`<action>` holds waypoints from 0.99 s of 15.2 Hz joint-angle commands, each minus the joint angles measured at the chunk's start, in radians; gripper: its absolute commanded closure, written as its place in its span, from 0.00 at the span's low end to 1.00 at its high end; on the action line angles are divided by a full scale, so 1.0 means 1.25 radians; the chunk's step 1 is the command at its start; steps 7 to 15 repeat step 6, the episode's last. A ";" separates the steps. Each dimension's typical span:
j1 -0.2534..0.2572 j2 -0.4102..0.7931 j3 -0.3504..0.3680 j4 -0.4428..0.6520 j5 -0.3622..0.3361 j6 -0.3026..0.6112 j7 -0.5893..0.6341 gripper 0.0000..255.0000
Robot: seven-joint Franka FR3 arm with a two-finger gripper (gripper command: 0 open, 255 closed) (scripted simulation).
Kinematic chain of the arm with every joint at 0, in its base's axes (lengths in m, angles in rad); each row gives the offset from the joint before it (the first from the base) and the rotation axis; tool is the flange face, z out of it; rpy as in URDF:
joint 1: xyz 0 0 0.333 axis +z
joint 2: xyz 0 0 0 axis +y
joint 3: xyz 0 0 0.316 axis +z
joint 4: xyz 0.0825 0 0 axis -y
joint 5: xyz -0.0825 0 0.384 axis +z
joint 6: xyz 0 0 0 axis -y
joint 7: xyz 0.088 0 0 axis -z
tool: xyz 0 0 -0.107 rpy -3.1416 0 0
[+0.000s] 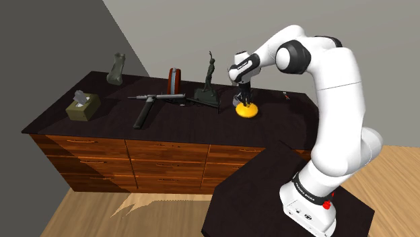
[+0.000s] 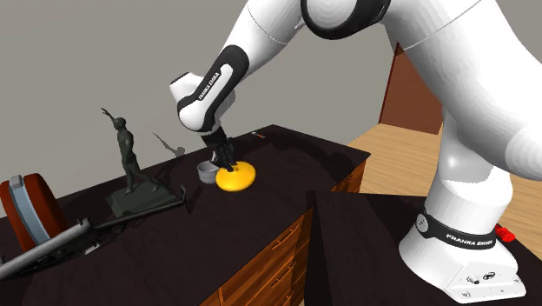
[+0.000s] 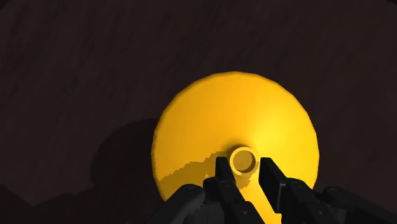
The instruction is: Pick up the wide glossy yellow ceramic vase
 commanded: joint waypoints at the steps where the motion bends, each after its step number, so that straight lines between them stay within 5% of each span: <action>1: 0.001 -0.015 -0.002 -0.002 -0.001 -0.013 -0.004 1.00; 15: 0.003 -0.037 -0.003 -0.002 -0.003 -0.034 -0.008 1.00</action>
